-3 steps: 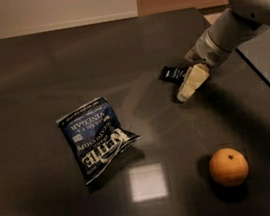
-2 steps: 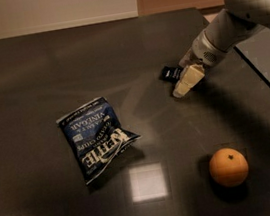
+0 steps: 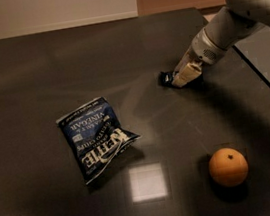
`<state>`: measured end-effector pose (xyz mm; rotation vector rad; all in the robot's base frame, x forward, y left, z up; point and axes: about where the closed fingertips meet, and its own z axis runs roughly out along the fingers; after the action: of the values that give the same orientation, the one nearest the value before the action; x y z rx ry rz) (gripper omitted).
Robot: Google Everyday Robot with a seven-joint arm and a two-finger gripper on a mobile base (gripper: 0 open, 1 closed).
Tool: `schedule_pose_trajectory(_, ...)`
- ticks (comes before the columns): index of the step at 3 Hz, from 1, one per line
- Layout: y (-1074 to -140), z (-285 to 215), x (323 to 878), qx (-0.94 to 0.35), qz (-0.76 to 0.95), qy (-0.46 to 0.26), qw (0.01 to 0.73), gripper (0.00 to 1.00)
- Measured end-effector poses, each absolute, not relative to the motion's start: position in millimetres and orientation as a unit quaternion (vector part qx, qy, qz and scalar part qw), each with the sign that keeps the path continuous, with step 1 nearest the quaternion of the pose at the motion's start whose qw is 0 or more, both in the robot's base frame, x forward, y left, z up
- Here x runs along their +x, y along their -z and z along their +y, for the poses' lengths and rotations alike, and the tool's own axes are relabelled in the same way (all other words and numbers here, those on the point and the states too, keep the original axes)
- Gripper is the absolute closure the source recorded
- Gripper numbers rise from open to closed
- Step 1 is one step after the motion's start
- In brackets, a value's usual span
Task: Move rxbar blueberry near blue chip bag
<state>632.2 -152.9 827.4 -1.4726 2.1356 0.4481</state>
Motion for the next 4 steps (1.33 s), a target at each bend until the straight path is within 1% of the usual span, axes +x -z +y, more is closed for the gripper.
schedule_pose_trajectory(1, -833, -146, 627, -0.546, 0.779, -0.174, 0.256, 0.94)
schedule_pose_trajectory(2, -844, -127, 616, -0.558, 0.764, -0.19, 0.262, 1.0)
schedule_pose_trajectory(4, -857, -71, 566, -0.604, 0.717, -0.238, 0.254, 1.0)
